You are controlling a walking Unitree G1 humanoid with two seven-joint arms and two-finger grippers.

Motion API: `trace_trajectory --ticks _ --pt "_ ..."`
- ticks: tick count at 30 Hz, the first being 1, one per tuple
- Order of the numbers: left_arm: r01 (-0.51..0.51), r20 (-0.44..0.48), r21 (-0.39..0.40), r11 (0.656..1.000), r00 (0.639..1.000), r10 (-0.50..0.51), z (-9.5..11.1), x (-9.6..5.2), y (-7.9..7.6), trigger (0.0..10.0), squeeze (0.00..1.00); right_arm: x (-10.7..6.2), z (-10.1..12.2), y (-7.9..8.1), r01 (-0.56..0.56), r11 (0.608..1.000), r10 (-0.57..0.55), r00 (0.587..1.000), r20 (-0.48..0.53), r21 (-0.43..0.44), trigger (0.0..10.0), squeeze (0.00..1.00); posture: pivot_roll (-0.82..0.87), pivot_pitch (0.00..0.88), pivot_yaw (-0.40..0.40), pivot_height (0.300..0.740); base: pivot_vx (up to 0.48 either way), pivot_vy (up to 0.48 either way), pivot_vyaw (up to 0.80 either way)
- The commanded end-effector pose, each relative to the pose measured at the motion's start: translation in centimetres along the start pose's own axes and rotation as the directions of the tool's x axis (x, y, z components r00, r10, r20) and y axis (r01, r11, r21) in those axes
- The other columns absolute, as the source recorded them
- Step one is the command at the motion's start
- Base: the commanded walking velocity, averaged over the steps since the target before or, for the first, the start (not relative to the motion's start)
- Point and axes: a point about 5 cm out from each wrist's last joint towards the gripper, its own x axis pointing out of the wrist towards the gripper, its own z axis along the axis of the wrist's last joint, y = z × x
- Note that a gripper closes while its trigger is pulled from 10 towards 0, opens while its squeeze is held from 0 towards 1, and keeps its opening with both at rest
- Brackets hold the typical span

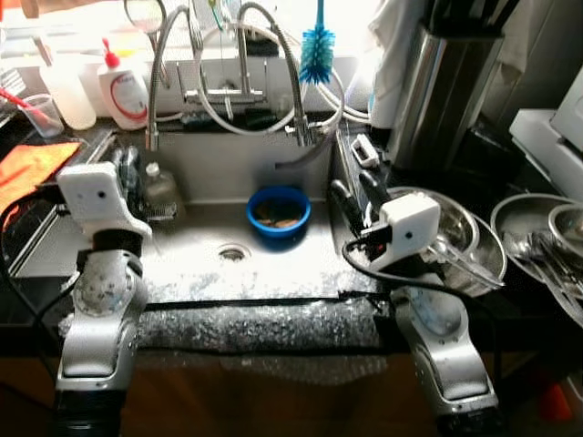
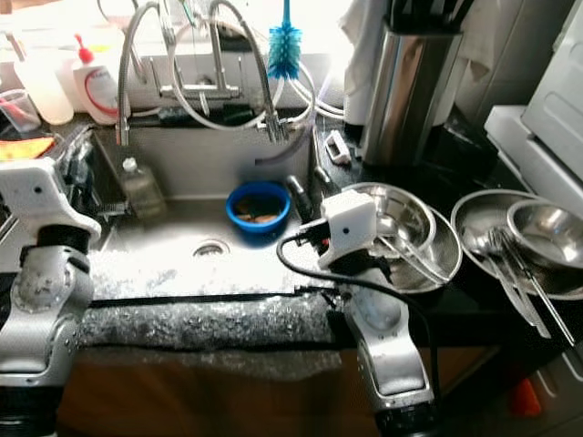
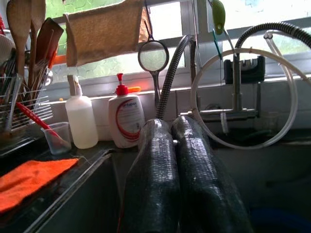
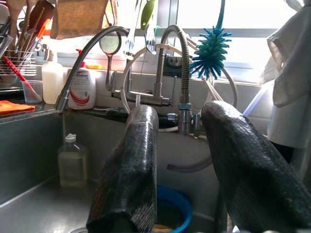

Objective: Kitchen organization

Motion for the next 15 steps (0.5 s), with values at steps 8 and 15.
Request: trace_trajectory --ticks 8,15 --pt "0.099 -0.079 0.095 0.990 0.993 -0.092 -1.4 0.4 -2.0 10.0 0.00 0.0 0.3 0.4 -0.014 1.000 0.014 1.000 0.012 0.003 10.0 0.00 -0.12 0.000 0.054 0.740 0.000 0.000 0.00" --pt "0.137 -0.099 0.111 0.984 0.987 -0.126 -1.8 0.5 -3.2 10.0 0.00 0.0 0.4 0.3 -0.016 1.000 0.016 1.000 0.014 -0.001 10.0 0.00 -0.13 0.000 0.055 0.740 0.000 0.000 0.00"
